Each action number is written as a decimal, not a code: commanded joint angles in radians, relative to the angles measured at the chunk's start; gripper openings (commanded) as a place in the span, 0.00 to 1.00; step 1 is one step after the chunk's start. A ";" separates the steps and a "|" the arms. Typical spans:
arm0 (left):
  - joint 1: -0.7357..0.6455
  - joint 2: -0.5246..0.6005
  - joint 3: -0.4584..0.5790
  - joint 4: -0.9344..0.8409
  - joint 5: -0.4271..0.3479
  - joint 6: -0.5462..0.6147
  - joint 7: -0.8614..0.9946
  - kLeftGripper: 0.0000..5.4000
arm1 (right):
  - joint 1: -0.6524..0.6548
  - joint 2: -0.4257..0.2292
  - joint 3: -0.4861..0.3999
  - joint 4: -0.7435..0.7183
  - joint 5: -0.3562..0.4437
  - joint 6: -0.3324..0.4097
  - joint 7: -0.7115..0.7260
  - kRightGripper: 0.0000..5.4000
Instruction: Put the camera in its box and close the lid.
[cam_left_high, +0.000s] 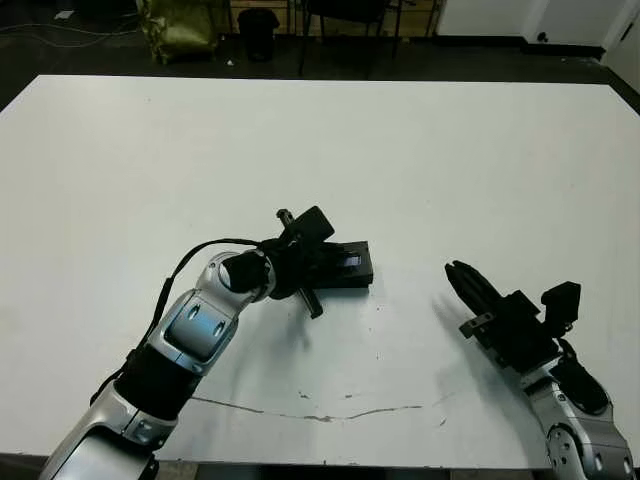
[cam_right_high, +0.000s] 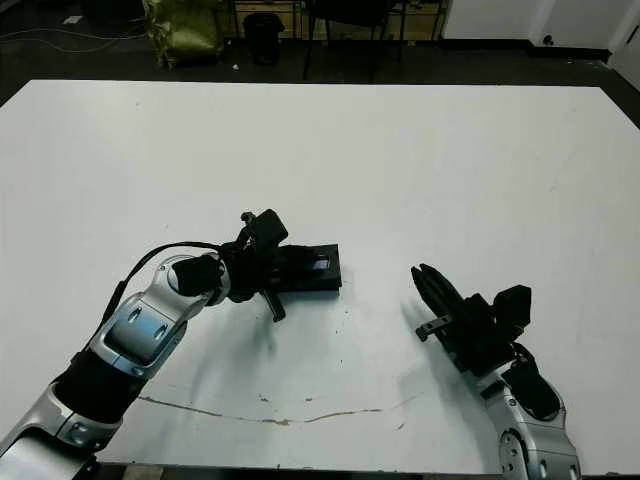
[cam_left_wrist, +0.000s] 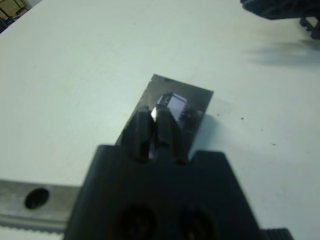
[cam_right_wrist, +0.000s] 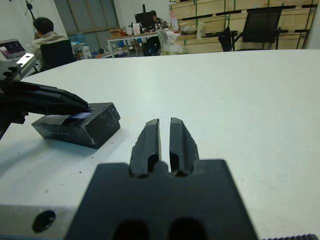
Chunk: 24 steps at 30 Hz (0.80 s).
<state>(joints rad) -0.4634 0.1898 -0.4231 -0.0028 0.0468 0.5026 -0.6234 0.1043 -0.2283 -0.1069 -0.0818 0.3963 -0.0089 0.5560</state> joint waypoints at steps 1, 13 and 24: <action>0.026 0.001 -0.024 0.026 0.015 -0.003 0.005 0.00 | 0.013 -0.001 -0.003 -0.007 -0.001 0.022 -0.017 0.00; -0.013 -0.049 -0.076 0.078 0.054 0.017 0.037 0.00 | 0.019 -0.003 0.001 -0.017 -0.012 0.019 -0.029 0.00; -0.054 -0.098 -0.089 0.171 0.071 0.044 0.060 0.00 | 0.025 -0.004 0.004 -0.028 -0.014 0.035 -0.042 0.00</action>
<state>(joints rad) -0.5319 0.0774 -0.5006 0.1254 0.0963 0.5012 -0.5645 0.1215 -0.2254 -0.1015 -0.1210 0.3796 0.0103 0.5112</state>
